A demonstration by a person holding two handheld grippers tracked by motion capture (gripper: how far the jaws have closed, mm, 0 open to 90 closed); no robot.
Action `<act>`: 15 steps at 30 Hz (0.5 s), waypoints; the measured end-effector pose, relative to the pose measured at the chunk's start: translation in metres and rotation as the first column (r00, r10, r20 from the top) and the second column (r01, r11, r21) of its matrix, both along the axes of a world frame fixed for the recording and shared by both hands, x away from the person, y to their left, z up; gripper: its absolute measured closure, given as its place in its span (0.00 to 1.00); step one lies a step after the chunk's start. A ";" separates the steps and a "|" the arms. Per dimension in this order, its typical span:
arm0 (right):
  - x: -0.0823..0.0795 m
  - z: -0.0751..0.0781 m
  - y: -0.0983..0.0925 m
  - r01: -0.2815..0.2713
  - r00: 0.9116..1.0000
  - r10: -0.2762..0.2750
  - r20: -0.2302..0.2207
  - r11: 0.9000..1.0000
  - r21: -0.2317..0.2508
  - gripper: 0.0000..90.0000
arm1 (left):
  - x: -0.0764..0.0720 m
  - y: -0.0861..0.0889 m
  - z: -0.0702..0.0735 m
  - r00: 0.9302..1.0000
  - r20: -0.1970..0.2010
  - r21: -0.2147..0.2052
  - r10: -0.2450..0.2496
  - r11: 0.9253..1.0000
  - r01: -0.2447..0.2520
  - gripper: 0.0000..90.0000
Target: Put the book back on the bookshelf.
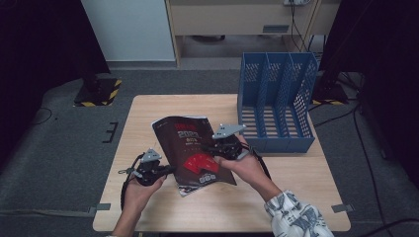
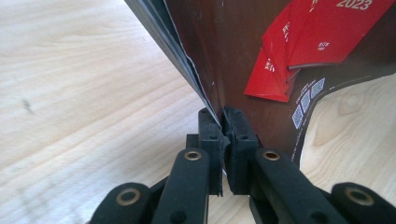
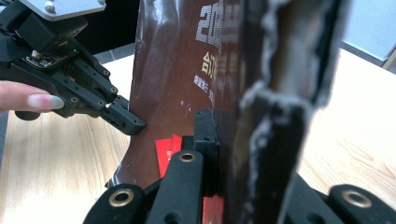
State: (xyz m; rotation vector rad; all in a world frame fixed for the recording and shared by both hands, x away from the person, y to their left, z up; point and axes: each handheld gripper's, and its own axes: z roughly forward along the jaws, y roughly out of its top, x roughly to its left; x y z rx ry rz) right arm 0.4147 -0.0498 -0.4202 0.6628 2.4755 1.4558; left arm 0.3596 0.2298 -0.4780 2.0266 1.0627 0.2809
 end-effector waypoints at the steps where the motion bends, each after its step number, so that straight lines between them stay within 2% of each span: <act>1: 0.000 0.000 0.001 0.001 1.000 -0.001 -0.001 1.000 0.002 0.96 | 0.000 0.000 0.000 1.000 0.004 0.002 0.000 1.000 0.000 0.96; 15: 0.003 0.002 0.003 0.000 1.000 0.000 -0.006 1.000 0.003 0.96 | 0.003 0.003 0.005 1.000 0.012 0.019 -0.003 1.000 0.002 0.96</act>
